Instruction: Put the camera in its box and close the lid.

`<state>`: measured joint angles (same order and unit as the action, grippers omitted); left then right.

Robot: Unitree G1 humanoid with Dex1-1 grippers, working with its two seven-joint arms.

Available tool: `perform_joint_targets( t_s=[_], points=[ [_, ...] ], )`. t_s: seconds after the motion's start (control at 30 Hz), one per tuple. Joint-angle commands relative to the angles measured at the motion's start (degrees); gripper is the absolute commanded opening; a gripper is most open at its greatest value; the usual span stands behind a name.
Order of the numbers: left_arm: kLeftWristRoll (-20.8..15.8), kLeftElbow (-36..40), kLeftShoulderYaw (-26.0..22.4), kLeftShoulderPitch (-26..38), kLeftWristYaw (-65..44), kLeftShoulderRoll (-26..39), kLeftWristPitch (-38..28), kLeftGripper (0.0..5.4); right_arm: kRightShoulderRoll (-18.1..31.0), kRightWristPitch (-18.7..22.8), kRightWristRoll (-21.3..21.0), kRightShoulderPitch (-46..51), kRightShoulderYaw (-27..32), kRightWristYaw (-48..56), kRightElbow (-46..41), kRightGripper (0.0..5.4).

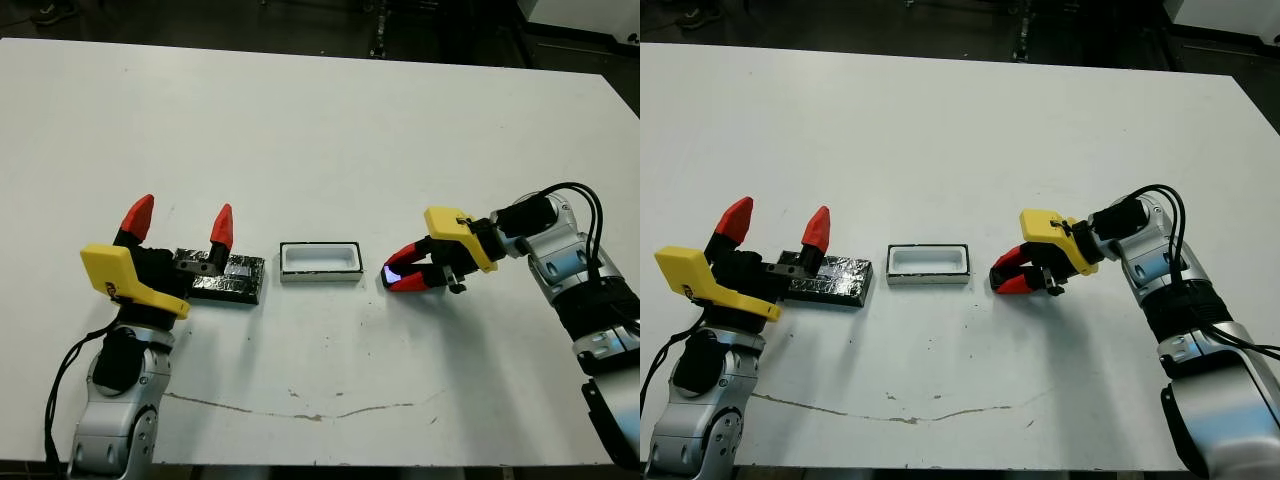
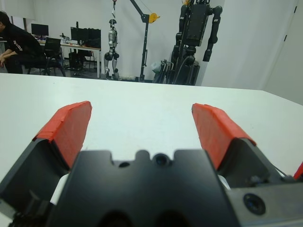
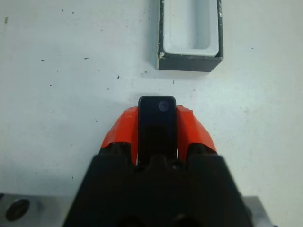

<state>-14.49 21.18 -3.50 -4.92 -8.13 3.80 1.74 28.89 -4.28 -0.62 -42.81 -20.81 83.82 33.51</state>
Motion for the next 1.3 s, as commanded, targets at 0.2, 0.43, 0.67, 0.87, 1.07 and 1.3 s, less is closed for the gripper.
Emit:
perform_joint_targets(
  t_s=[0.2, 0.43, 0.67, 0.87, 1.07, 1.3],
  points=[
    [0.21, -0.25, -0.21, -0.73, 0.21, -0.13, 0.22, 5.40, 0.60, -2.12, 0.12, 0.60, 1.19, -1.38, -0.32, 1.66],
    [0.27, -0.40, -0.23, -0.70, 0.05, -0.07, -0.06, 5.40, 0.83, 4.61, 2.10, 1.26, 6.98, -10.41, -8.65, 1.66],
    [0.31, -0.40, -0.18, -0.72, 0.26, -0.28, -0.05, 5.40, -4.75, 20.55, 12.41, -2.27, 14.06, -14.17, -6.21, 1.66],
    [-0.30, -0.24, -0.14, -0.53, 0.24, -0.66, 0.24, 5.40, -7.63, 26.64, 12.26, -3.14, 14.30, -22.26, -8.91, 1.66],
    [-0.76, -0.44, -0.29, -0.23, -0.17, -0.58, 0.24, 5.40, -9.57, 31.40, 11.04, -3.51, 11.58, -26.12, -13.00, 1.66],
    [-1.03, -0.03, -0.33, -0.08, 0.07, -0.60, 0.49, 5.40, -11.11, 33.19, 10.69, -4.58, 8.17, -25.56, -14.51, 1.66]
  ],
)
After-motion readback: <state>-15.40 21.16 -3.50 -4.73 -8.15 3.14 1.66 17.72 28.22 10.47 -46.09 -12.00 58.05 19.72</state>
